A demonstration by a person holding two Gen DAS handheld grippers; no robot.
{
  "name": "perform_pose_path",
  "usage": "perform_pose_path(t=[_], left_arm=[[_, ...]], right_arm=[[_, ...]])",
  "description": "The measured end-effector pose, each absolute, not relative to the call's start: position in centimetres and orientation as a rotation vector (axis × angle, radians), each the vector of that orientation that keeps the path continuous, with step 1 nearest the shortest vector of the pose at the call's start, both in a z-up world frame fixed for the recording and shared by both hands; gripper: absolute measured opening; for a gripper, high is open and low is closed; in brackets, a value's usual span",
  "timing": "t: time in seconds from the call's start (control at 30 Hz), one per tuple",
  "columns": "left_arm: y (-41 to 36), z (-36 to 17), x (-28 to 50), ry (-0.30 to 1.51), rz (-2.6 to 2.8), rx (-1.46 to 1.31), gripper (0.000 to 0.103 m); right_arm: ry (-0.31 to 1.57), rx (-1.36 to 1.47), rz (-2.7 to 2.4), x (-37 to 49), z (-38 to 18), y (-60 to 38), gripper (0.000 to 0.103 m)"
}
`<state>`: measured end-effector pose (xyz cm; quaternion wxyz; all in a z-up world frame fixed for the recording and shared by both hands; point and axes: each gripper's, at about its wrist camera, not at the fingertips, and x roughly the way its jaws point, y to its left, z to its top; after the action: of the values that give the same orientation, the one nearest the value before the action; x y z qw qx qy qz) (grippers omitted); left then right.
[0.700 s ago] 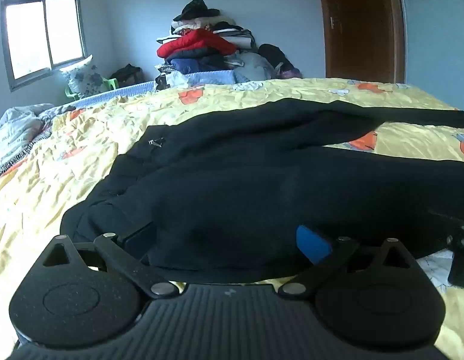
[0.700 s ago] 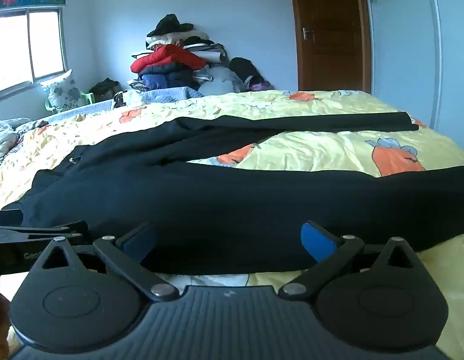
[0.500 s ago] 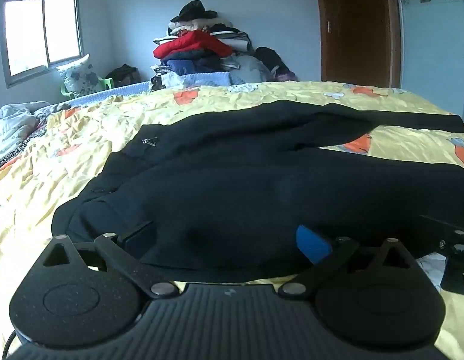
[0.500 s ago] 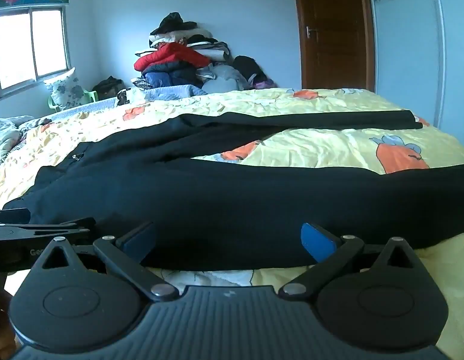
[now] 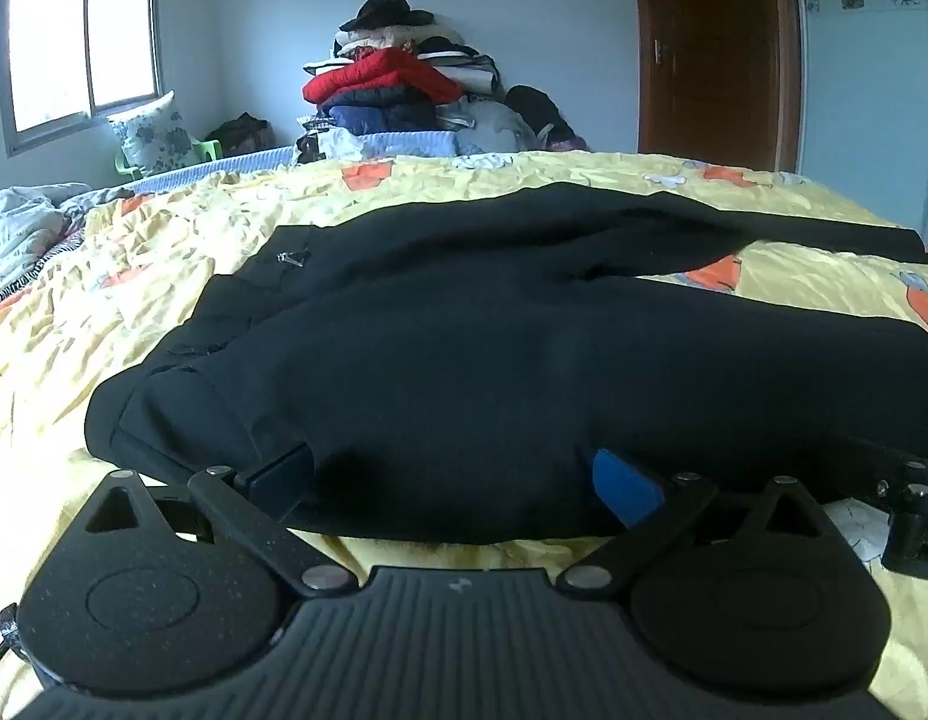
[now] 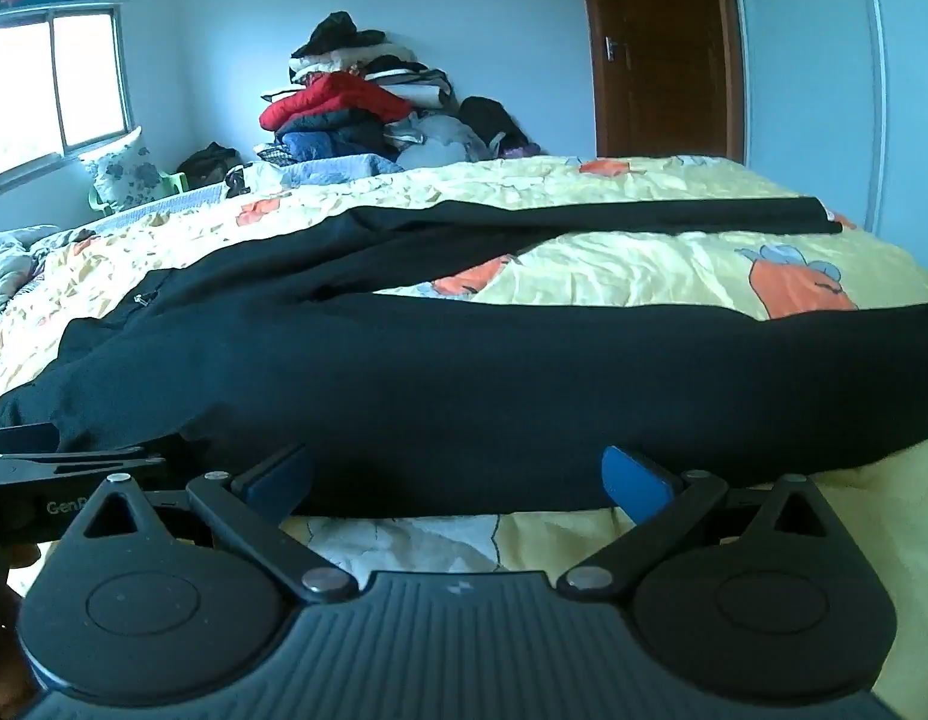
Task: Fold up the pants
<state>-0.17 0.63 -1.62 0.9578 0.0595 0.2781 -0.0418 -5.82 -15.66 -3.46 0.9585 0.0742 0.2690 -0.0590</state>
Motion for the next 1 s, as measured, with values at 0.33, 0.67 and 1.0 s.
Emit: perform_pose_path(t=[0.33,0.67,1.0], left_arm=[[0.7,-1.8,0.3,0.594,-0.093,0.101,0.103],[0.8,-2.2,0.7,0.615,-0.093,0.095,0.103],[1.4,-2.5,0.9,0.637,-0.112,0.050,0.103]], right_arm=[[0.565,0.141,-0.123,-5.5,-3.6,-15.5,0.103],[0.594,0.144,-0.123,-5.1,-3.9,-15.7,0.103],[0.666,0.039,-0.156,-4.2,-4.6,-14.1,0.103]])
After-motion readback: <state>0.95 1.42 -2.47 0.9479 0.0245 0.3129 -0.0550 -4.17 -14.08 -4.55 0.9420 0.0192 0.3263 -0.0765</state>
